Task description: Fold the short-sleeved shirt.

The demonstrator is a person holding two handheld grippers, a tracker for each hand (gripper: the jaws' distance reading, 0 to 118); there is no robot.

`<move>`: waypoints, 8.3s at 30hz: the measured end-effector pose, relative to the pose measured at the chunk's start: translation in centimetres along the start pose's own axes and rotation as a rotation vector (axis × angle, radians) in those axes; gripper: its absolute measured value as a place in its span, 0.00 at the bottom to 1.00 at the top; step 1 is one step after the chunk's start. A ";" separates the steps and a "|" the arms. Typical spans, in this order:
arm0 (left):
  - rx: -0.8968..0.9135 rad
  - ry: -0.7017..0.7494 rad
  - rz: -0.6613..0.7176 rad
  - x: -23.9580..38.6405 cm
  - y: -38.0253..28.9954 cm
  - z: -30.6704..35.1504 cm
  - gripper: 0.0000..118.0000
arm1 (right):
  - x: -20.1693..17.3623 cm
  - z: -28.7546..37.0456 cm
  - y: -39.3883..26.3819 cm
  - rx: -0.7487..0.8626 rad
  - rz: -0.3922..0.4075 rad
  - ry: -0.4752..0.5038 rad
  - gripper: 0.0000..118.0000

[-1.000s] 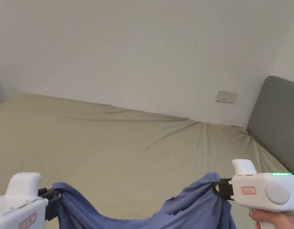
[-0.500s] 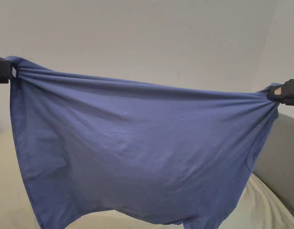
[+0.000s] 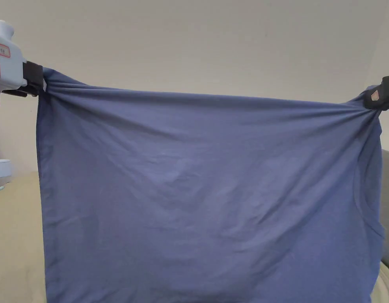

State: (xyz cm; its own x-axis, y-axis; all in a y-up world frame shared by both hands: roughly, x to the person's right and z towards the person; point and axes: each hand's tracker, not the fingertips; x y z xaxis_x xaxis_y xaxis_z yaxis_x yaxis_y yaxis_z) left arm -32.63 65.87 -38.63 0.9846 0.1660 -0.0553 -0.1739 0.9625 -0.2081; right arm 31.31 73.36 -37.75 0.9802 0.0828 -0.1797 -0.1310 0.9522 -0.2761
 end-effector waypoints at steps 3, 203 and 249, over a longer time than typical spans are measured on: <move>-0.025 0.040 -0.043 0.6 0.4 -3.6 0.04 | -0.2 -4.1 0.2 -0.018 -0.003 -0.018 0.05; -0.631 0.110 0.169 -6.8 -48.6 -4.4 0.98 | -1.4 -11.6 -52.1 -0.444 -0.257 -0.160 0.81; -0.798 -0.051 0.167 -8.1 -48.3 0.7 0.05 | -3.7 -6.1 -54.8 -0.702 -0.238 0.140 0.09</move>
State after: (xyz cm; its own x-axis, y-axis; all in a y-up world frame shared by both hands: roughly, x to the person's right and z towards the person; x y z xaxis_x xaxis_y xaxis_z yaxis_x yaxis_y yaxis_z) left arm -32.19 18.19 -27.48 0.9409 0.3213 -0.1068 -0.2603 0.4846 -0.8351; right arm 33.96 19.06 -27.67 0.9721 -0.1843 -0.1454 -0.0278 0.5249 -0.8507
